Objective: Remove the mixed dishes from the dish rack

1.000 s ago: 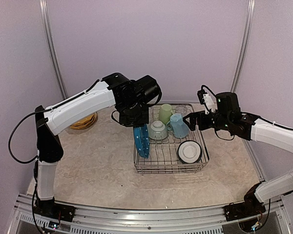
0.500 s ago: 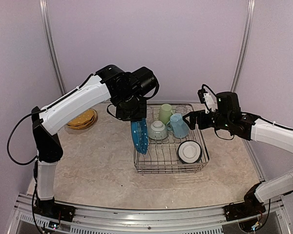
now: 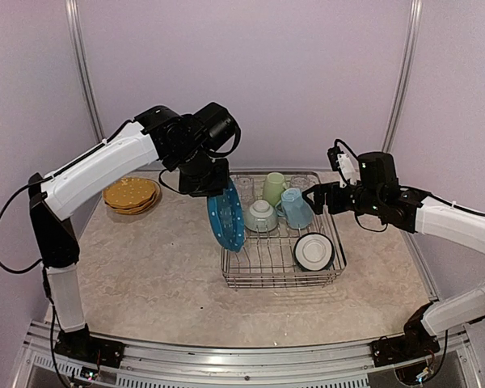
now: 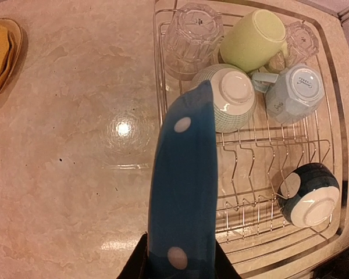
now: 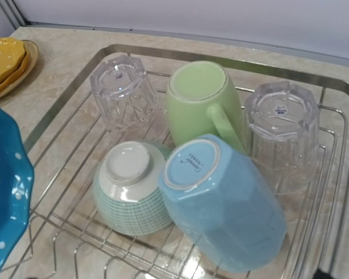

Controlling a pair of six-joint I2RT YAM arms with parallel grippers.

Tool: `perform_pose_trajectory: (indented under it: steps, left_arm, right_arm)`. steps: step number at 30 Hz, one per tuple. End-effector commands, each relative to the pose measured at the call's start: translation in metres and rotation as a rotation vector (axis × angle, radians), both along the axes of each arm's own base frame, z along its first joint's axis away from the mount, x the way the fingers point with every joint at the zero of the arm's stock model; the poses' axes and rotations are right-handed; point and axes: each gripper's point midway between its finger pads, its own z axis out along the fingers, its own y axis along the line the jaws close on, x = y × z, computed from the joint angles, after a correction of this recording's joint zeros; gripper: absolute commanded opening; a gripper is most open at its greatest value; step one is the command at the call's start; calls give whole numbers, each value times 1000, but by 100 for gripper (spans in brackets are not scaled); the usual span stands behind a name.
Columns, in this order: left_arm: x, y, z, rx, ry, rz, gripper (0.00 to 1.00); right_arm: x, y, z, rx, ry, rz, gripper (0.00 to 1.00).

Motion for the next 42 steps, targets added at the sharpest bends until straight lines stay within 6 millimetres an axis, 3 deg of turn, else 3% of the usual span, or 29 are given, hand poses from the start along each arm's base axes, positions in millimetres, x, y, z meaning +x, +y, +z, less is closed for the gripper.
perform_pose_trajectory:
  steps: [1, 10, 21, 25, 33, 42]
  left_arm:
    - [8, -20, 78, -332, -145, -41, 0]
    - [16, -6, 82, -596, -96, -39, 0]
    - [41, 52, 92, -836, -111, -7, 0]
    - [56, 93, 91, -900, -148, 42, 0]
    - [73, 203, 81, -926, -267, 226, 0]
    - [82, 325, 50, -907, -370, 511, 0]
  right_arm:
    - [-1, -1, 5, 20, -13, -1, 100]
    - [1, 0, 1, 14, -4, -2, 100]
    - [3, -4, -2, -4, 3, -24, 100]
    - [4, -11, 0, -24, -6, -56, 100]
    - [5, -16, 5, -32, -4, -78, 100]
    - [4, -20, 13, -24, -9, -103, 100]
